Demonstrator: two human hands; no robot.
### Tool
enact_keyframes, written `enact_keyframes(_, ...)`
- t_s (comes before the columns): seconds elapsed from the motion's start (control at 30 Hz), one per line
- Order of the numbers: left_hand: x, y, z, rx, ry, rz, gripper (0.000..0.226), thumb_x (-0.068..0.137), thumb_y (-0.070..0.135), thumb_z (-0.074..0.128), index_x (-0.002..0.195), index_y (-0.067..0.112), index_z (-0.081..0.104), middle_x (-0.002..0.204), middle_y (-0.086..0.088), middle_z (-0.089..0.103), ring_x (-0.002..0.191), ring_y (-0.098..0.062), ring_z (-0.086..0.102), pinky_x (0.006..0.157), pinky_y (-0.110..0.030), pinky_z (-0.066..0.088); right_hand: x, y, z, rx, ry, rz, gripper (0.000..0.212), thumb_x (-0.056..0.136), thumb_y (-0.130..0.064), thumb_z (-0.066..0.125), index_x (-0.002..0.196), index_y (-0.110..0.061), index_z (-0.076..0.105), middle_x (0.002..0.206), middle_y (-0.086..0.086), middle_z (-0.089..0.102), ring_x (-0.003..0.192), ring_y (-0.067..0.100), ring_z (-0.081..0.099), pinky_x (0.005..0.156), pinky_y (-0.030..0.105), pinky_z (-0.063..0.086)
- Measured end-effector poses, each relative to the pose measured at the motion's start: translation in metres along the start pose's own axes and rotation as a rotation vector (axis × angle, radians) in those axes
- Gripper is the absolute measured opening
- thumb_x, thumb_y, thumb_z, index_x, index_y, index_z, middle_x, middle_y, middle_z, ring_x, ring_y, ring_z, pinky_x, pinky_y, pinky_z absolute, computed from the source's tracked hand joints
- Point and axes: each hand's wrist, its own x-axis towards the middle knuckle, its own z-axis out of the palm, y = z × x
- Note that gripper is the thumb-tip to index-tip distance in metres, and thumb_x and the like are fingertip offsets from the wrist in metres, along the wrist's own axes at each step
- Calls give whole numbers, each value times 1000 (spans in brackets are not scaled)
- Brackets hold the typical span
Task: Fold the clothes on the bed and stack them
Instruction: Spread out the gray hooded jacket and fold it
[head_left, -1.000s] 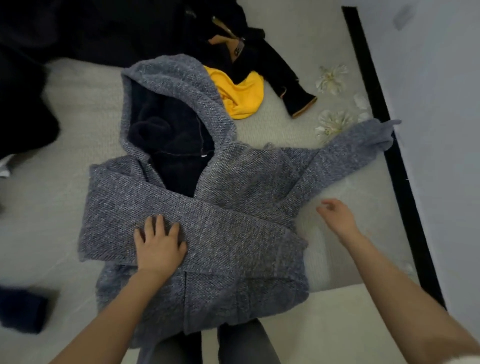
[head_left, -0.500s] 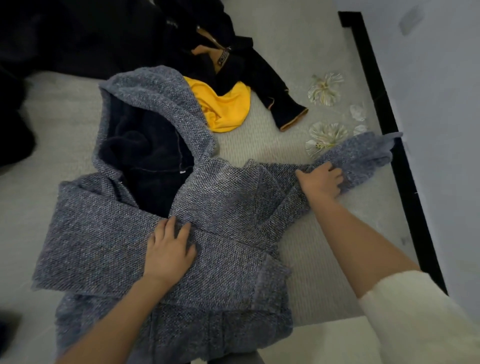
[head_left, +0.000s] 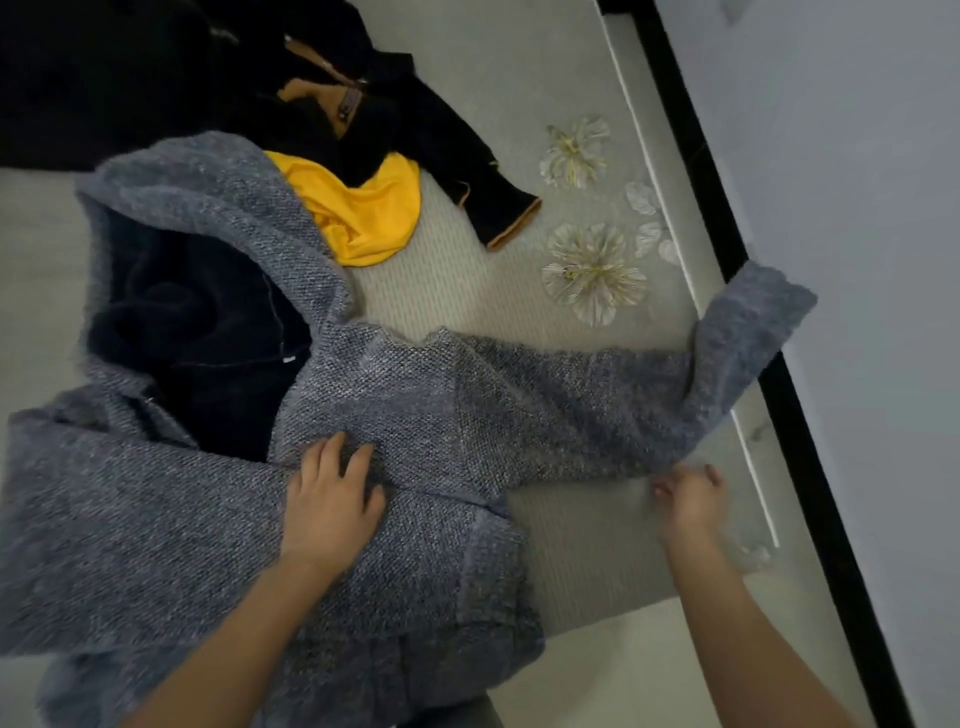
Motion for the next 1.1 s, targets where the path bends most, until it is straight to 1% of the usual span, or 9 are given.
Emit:
enact_keyframes(0.13,8,2,-1,-1,21,1,50,92,30,50,138,12,41,150,-16,27,139,-35,20,109,-53,26,30,-34,-4,-116,-15,-102,31,89,-18,46,116,-5,47,93,5,51,86,21,49,65,28,43)
enact_keyframes(0.2,11,1,-2,-2,37,-7,48,91,27,53,135,9,45,147,-18,31,137,-37,24,107,-55,28,45,-58,0,-144,-30,-100,63,88,-32,53,138,-1,32,128,10,48,109,25,50,90,37,47)
enact_keyframes(0.27,12,0,-2,5,53,-13,46,90,25,55,133,8,47,146,-18,34,135,-39,25,106,-56,30,58,-77,9,-98,-61,-82,79,85,-37,59,144,-2,21,145,15,36,124,29,46,95,42,48)
enact_keyframes(0.43,13,-4,-3,-18,86,-31,45,90,23,55,132,8,49,144,-18,36,133,-38,28,105,-56,31,68,-77,22,-27,1,13,51,91,-23,54,136,-3,40,132,18,51,118,32,51,89,28,46)
enact_keyframes(0.6,9,-19,-3,-77,130,-80,44,90,21,55,131,7,50,142,-17,38,132,-36,29,106,-52,31,61,-70,22,-93,-112,28,24,87,-6,52,101,-24,59,128,16,54,116,32,53,99,42,46)
enact_keyframes(0.67,9,-24,-4,-135,163,-89,42,91,20,54,129,5,51,141,-17,40,132,-35,30,106,-50,30,64,-84,26,120,-20,17,25,82,0,57,104,-11,61,120,14,61,101,24,61,93,40,51)
enact_keyframes(0.8,-2,-44,-13,-339,222,-184,37,93,18,51,128,5,52,139,-14,41,130,-31,32,106,-45,31,-17,-111,34,40,-145,-508,22,84,1,54,99,-14,60,92,-3,62,84,7,61,81,25,52)
enact_keyframes(0.93,-18,-62,-27,-707,284,-311,33,97,25,44,125,11,52,126,-7,48,119,-25,45,100,-40,37,-129,-79,36,-145,-305,-1027,21,83,-22,60,95,-5,64,109,2,49,98,13,50,84,18,43)
enact_keyframes(1.1,-50,-105,-41,-1715,270,-477,45,94,49,32,102,15,61,103,-7,64,96,-21,60,89,-37,48,-203,52,28,-527,-942,-1613,19,93,-30,44,98,-20,59,129,6,48,119,27,44,96,37,44)
